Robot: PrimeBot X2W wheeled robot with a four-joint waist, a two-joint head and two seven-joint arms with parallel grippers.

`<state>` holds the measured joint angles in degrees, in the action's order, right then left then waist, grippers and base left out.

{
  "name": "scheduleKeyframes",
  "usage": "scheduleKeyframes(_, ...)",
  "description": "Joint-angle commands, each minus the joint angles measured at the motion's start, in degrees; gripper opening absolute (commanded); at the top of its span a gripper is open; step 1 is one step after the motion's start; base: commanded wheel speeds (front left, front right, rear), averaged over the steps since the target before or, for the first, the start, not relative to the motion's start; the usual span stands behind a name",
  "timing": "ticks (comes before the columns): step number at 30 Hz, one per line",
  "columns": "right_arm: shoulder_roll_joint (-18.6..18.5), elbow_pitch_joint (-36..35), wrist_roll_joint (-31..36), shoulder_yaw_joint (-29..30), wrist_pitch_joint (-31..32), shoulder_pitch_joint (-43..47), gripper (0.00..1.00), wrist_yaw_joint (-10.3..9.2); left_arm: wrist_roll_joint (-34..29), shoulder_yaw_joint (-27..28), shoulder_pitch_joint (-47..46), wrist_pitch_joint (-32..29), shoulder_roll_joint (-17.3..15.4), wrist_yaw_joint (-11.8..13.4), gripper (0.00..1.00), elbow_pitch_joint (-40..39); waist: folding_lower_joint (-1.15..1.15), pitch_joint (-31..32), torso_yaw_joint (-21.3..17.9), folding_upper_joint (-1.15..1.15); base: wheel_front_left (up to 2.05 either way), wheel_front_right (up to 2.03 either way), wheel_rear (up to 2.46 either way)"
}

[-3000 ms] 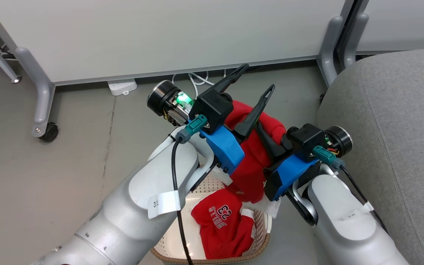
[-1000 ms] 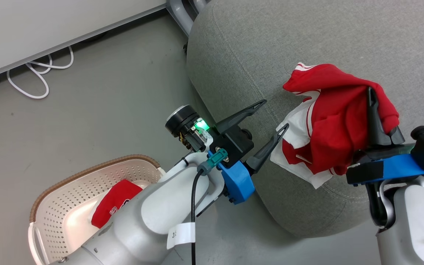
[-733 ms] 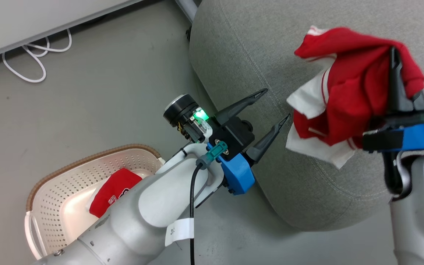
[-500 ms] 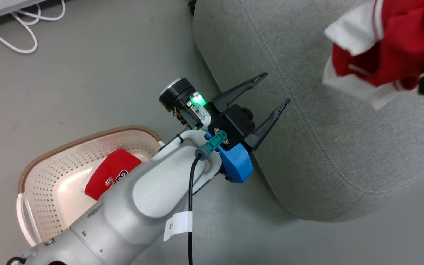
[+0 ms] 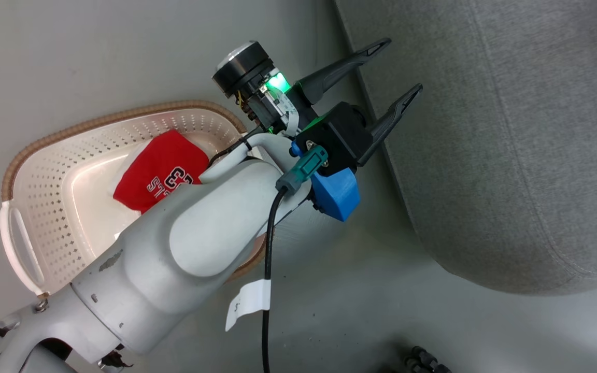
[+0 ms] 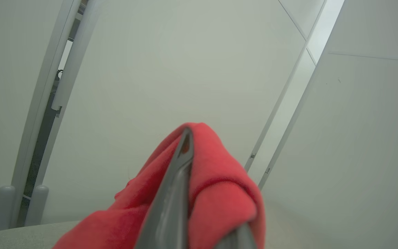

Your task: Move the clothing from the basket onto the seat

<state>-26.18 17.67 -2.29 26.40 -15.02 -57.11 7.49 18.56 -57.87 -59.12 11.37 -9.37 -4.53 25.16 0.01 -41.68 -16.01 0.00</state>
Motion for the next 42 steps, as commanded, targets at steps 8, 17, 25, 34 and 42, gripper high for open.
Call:
scheduleKeyframes(8,-0.1,8.9,0.1,0.8,-0.2,0.3,0.0,0.01,-0.9,-0.4,-2.0,-0.7,-1.5,0.7,1.0,-1.8,-0.01,-5.8,2.4,0.0,0.0,0.0,0.0)
scheduleKeyframes(17,4.8,14.2,0.1,1.4,-0.2,5.6,0.0,0.01,-0.4,-0.9,-1.9,-1.0,-2.0,1.1,1.0,-2.1,-0.01,-6.0,2.1,0.0,0.0,0.0,0.0)
scheduleKeyframes(25,7.5,15.7,-1.1,1.5,-0.2,8.1,0.89,0.01,0.0,-1.3,-1.4,-0.9,-2.3,1.3,1.0,-2.1,-0.01,-5.0,1.7,0.0,0.0,0.0,0.0)
scheduleKeyframes(34,8.6,9.3,-2.2,1.5,-0.2,16.8,1.0,0.01,1.7,-0.8,1.5,1.7,-1.3,2.2,1.0,-0.4,-0.01,1.2,1.9,0.0,0.0,0.0,0.0)
scheduleKeyframes(42,10.3,0.3,0.4,-1.2,-0.2,29.0,1.0,0.01,4.3,2.0,7.8,3.8,0.0,3.7,1.0,1.4,-0.01,11.6,3.4,0.0,0.0,0.0,0.0)
